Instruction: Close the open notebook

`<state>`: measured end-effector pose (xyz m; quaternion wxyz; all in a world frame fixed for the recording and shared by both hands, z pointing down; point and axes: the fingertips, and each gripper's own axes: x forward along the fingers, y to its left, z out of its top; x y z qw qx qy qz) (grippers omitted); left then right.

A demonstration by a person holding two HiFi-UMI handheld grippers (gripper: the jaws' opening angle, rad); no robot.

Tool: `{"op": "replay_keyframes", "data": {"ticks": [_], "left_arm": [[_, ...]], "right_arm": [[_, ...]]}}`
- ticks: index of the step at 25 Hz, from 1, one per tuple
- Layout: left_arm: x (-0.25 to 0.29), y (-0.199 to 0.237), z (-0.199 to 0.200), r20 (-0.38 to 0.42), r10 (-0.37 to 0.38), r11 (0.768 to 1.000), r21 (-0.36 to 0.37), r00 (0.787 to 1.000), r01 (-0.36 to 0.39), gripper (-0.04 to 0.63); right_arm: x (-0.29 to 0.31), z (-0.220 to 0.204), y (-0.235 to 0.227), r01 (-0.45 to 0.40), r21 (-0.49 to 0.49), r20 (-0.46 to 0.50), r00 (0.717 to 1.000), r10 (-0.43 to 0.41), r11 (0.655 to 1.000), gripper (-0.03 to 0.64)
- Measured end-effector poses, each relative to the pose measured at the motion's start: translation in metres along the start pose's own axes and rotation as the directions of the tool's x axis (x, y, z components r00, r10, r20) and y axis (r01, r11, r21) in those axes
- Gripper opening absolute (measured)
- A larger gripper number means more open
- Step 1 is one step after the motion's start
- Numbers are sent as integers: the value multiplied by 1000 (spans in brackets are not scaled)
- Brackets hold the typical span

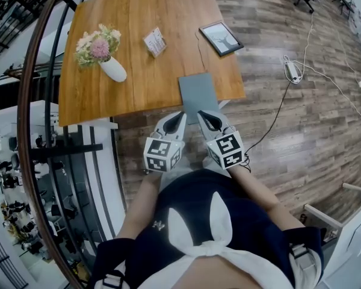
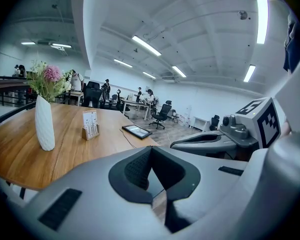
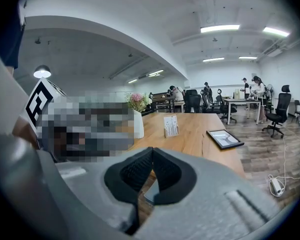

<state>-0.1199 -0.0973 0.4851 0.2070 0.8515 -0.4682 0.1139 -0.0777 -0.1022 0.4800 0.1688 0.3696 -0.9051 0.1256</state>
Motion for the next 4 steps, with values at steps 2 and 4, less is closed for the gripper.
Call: {"op": "replay_keyframes", "data": {"ticks": [2,4], "left_arm": [[0,2,4,-1,-1,1000,-2,1000,1,17],[0,2,6,-1,-2,1000,-3,1000,2,17]], "right_arm": [[2,4,0,1,0,-3,1000,-1,1000,-3],[2,5,0,0,-1,-6,1000,0,1000,-3]]}}
